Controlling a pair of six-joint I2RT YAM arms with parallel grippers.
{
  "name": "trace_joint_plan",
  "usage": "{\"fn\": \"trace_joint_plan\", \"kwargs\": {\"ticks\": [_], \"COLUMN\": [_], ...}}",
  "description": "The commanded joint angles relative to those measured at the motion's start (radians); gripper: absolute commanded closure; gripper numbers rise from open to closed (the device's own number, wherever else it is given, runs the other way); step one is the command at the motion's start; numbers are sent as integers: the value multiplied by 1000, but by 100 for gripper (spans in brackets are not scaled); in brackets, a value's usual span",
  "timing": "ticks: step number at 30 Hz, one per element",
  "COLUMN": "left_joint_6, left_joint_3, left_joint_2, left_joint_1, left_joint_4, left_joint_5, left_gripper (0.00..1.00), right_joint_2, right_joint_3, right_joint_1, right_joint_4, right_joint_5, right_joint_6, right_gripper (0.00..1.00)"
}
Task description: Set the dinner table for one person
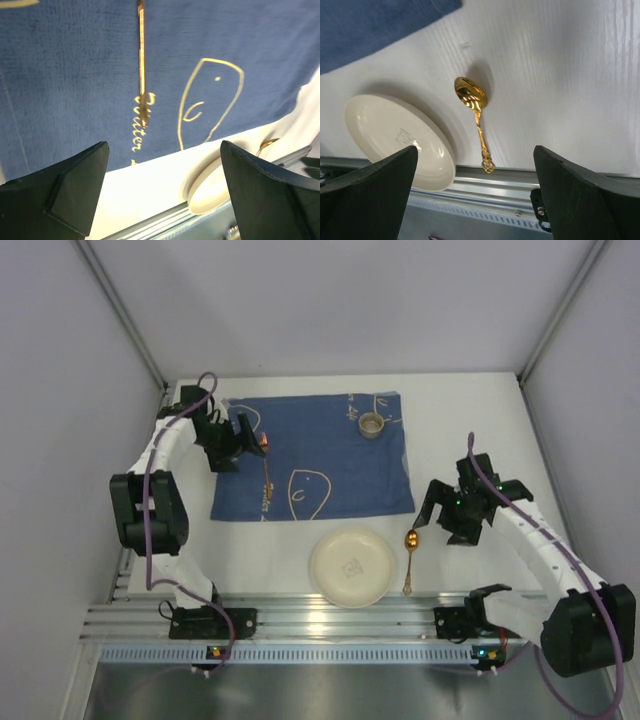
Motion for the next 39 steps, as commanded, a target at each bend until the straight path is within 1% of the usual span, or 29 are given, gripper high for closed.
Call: {"fn": "trace_joint_plan", "kwargs": {"ticks": [1,4,5,7,8,11,12,18,25,31,34,35,39], "left_joint_6": [-40,-60,-63,-80,-85,-108,-113,-120,-110,-106,-106,-106,-94], "left_joint_3": [31,20,12,-23,-54,-100,-127,-192,-218,-229,-242,-249,-275], "left_joint_2": [-158,-230,-247,-305,-347,-408,-443,-528,-576,-600,-620,-623,-654], "left_joint_1": [2,-1,-1,-8,-8,-14,-14,-20,-18,-18,-20,-18,-18], "left_joint_4": [-30,-39,-45,-45,-41,-32,-24,-41,-71,-90,-93,-93,-105], "left_joint_5": [-46,-56,-59,-62,-59,-58,-55,-59,-72,-75,-78,-81,-101], "left_gripper": [2,2,2,2,2,2,2,2,2,2,2,2,2], "right_joint_2": [18,31,34,54,61,97,101,144,221,281,328,337,347], "right_joint_3": [-41,-98,-115,-153,-165,-173,-173,-179,-187,-193,-184,-182,-164], "right_joint_1": [68,153,173,208,219,250,259,296,339,388,411,414,417], "right_joint_4": [36,65,94,131,159,184,194,250,285,314,316,316,300], "right_joint_5": [48,77,80,85,87,113,135,160,180,197,243,251,307], "right_joint_6": [-23,17,46,74,92,114,118,140,160,174,171,169,154], "right_gripper": [0,7,14,21,31,45,46,55,66,78,88,100,100]}}
